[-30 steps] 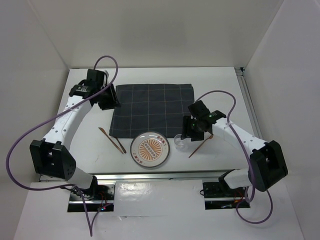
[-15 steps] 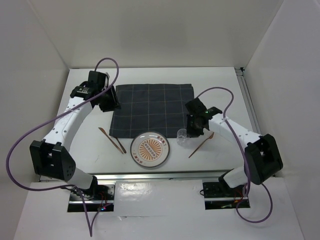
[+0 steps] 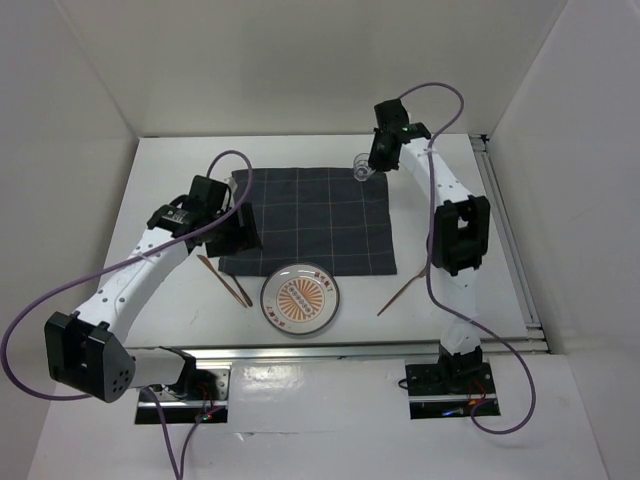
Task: Set the dinner table for one person
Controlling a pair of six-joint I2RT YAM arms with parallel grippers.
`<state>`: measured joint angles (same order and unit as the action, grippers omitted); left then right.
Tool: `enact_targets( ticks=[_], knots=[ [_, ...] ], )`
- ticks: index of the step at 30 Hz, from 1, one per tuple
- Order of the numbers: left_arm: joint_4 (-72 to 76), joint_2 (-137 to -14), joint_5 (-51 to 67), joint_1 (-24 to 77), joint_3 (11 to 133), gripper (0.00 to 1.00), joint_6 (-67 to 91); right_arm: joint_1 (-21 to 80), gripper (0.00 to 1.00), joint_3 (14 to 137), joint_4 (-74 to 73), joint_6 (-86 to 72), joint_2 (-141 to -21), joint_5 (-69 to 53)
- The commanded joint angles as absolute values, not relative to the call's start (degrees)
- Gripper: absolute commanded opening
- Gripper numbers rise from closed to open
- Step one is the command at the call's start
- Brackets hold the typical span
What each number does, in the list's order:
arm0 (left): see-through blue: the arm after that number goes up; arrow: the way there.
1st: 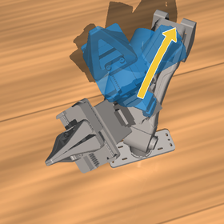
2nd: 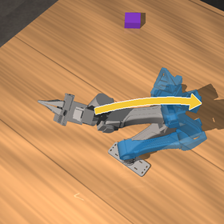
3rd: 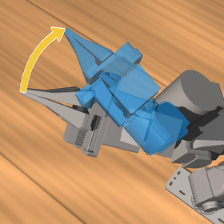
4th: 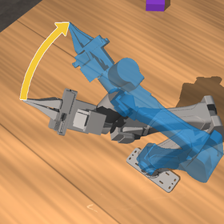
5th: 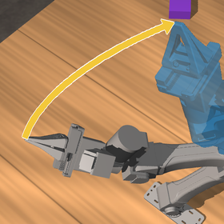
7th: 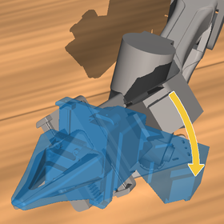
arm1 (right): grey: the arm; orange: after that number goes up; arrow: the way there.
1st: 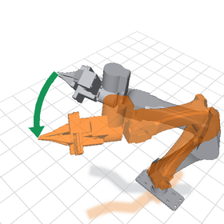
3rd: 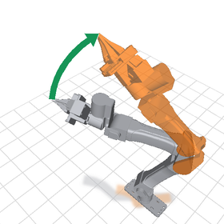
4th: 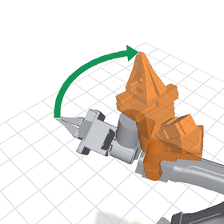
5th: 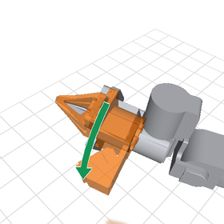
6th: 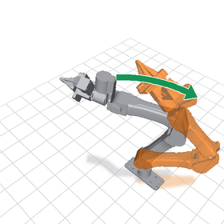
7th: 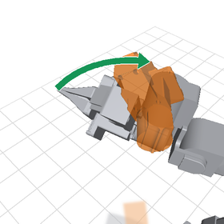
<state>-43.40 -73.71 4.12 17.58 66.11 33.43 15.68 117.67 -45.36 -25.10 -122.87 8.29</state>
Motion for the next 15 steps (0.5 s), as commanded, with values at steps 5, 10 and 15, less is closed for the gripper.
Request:
enact_targets(
  ticks=[5, 10, 15],
  knots=[
    [-42.02, -69.79, 5.62, 20.91, 58.99, 0.81, 34.71, 13.37, 0.00, 134.47, -51.77, -25.58, -135.09, 9.84],
    [-37.63, -68.99, 9.67, 22.14, 52.04, 0.81, 35.86, 12.22, 0.00, 130.52, -48.16, -25.58, -135.09, 8.17],
    [-34.98, -68.99, 13.00, 23.20, 47.99, 0.83, 36.39, 11.69, 0.03, 130.52, -48.16, -25.58, -137.54, 8.79]
  ],
)
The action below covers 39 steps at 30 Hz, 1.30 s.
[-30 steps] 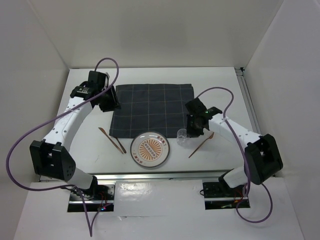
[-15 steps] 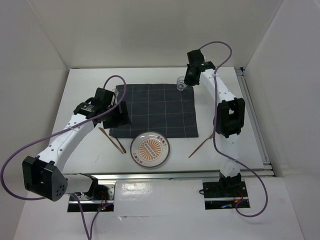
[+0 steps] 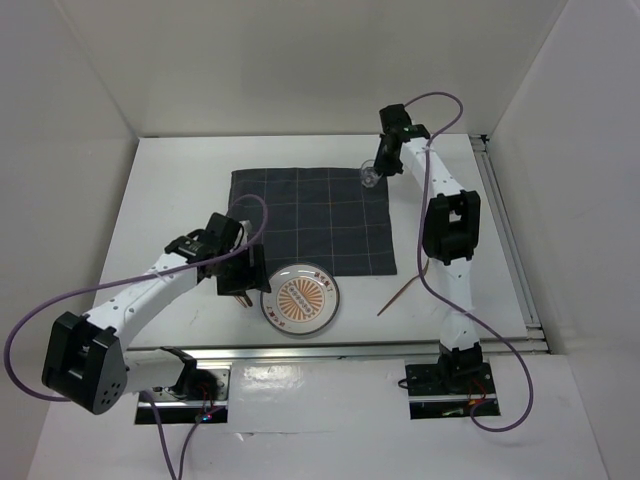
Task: Set the dinner table for one person
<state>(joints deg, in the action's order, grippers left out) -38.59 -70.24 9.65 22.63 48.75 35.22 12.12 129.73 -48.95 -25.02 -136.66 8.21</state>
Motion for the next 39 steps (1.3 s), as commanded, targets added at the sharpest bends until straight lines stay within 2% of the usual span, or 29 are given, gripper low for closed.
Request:
enact_targets(
  ticks=[1, 3, 4, 5, 7, 8, 12, 17, 23, 26, 36, 39],
  knots=[
    [-34.98, -69.52, 13.01, 23.20, 47.99, 0.83, 36.39, 11.69, 0.08, 130.52, -48.16, -25.58, -137.55, 8.27],
    [-34.98, -70.66, 13.53, 23.20, 46.76, 0.83, 37.00, 11.69, 0.23, 130.52, -48.16, -25.58, -138.16, 7.65],
    [-34.28, -71.45, 13.54, 23.81, 46.76, 0.83, 37.00, 11.69, 0.53, 130.52, -48.16, -25.58, -138.16, 6.43],
    [-34.28, -71.45, 13.54, 23.82, 46.06, 0.84, 37.52, 11.69, 0.65, 130.52, -48.16, -25.58, -138.16, 5.72],
    [-33.05, -71.46, 14.06, 23.82, 45.45, 0.84, 37.53, 11.69, 0.76, 131.04, -48.16, -25.58, -137.46, 4.40],
    [-33.05, -71.46, 14.06, 24.34, 44.92, 0.84, 37.53, 11.69, 0.85, 131.04, -48.16, -25.58, -136.42, 3.70],
    [-33.05, -72.06, 14.06, 24.35, 44.38, 0.84, 36.31, 11.69, 1.00, 132.19, -48.16, -25.58, -131.68, 3.08],
    [-31.90, -72.07, 13.54, 24.35, 42.46, 0.75, 35.77, 11.69, 1.00, 127.55, -47.55, -25.58, -123.50, 3.69],
    [-28.66, -74.26, 14.33, 24.87, 41.23, 0.72, 35.77, 11.69, 1.00, 118.14, -45.00, -25.58, -110.23, 4.30],
    [-25.59, -74.97, 13.36, 24.87, 40.08, 0.67, 37.09, 11.69, 1.00, 112.00, -45.00, -25.58, -104.78, 4.83],
    [-12.67, -77.69, 16.78, 24.26, 33.49, 0.67, 41.84, 11.69, 1.00, 96.69, -43.95, -26.19, -89.57, 4.13],
    [-7.13, -77.09, 20.12, 24.26, 29.98, 0.62, 43.58, 12.56, 1.00, 92.65, -44.47, -26.72, -85.80, 5.35]
  ],
)
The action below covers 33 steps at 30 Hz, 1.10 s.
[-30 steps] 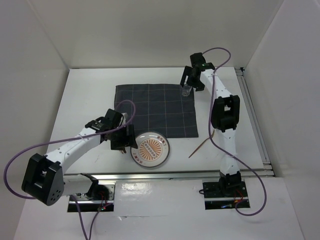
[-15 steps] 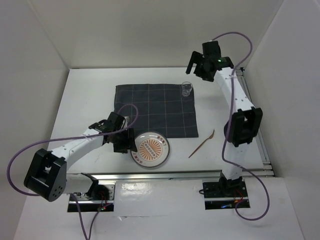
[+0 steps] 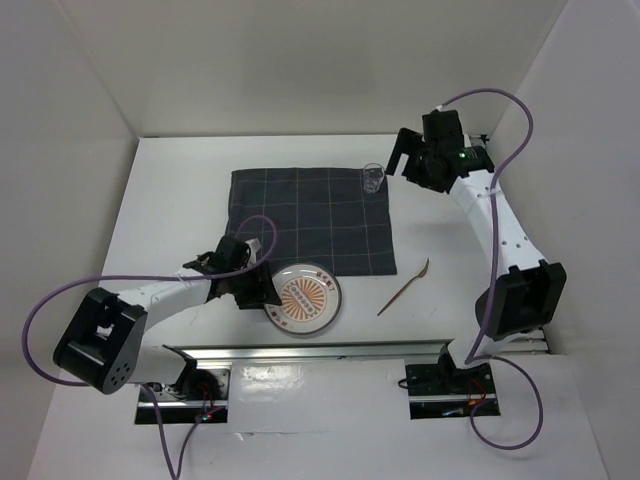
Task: Set the dinner table for one person
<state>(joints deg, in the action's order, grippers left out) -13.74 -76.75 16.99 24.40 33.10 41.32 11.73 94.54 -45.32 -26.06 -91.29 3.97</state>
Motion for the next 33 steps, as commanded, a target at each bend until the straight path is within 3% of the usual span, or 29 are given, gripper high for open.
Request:
enact_targets(
  ticks=[1, 4, 8, 9, 12, 18, 21, 23, 25, 30, 33],
  knots=[
    [-5.90, -77.08, 20.82, 24.26, 28.06, 0.60, 44.12, 14.05, 1.00, 90.90, -44.47, -26.72, -84.91, 6.32],
    [-2.29, -75.67, 21.45, 23.64, 25.15, 0.53, 45.43, 14.06, 1.00, 87.38, -45.09, -27.33, -81.83, 6.86],
    [-1.75, -74.27, 18.82, 23.64, 23.47, 0.35, 45.97, 14.06, 1.00, 82.89, -44.30, -28.56, -79.28, 5.63],
    [-1.76, -73.75, 17.59, 23.64, 23.47, 0.21, 45.97, 14.06, 1.00, 82.27, -43.77, -29.09, -78.67, 5.10],
    [-6.14, -72.60, 15.22, 23.64, 25.48, 0.00, 44.39, 14.59, 1.00, 79.81, -43.77, -30.23, -78.66, 3.96],
    [-17.02, -70.06, 13.45, 23.64, 32.86, 0.00, 39.29, 14.59, 1.00, 68.57, -47.62, -39.97, -80.23, 5.79],
    [-19.94, -67.77, 14.76, 23.64, 37.08, 0.00, 38.76, 14.59, 0.93, 63.12, -50.88, -47.36, -80.77, 6.42],
    [-22.67, -65.57, 15.82, 23.64, 42.06, 0.00, 38.23, 14.59, 0.82, 59.53, -50.89, -50.09, -78.32, 5.71],
    [-24.69, -65.57, 15.30, 23.64, 46.03, 0.00, 38.23, 14.59, 0.79, 57.40, -50.89, -51.58, -76.39, 5.71],
    [-27.69, -74.16, 13.80, 21.89, 59.14, 0.00, 37.62, 14.59, 0.78, 52.92, -49.14, -52.65, -75.76, 5.71],
    [-23.39, -79.88, 19.50, 19.43, 63.27, 0.00, 36.91, 14.07, 0.75, 50.46, -46.85, -52.65, -76.29, 4.32]
  ],
)
